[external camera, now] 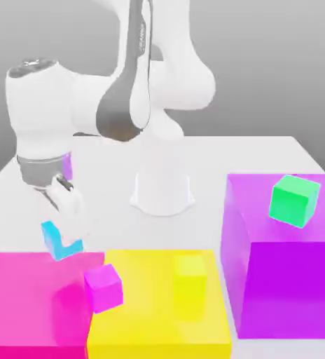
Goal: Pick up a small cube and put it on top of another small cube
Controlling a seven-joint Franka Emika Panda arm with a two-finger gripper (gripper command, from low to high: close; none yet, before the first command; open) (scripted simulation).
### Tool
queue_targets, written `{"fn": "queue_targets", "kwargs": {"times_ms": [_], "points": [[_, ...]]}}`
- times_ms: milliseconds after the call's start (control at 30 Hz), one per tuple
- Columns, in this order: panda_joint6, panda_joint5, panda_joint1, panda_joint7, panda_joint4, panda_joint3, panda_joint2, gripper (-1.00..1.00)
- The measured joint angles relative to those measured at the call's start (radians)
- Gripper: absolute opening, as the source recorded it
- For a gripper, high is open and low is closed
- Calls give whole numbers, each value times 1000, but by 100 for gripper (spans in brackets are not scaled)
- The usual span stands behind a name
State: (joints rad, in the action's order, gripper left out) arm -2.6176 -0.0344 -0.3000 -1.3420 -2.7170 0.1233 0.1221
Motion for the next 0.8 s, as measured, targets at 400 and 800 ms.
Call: {"fn": "queue_targets", "kwargs": {"times_ms": [400,800], "points": [[122,-31,98,-566,34,-210,85,-100],[104,-27,152,-1008,38,-386,47,-100]]}}
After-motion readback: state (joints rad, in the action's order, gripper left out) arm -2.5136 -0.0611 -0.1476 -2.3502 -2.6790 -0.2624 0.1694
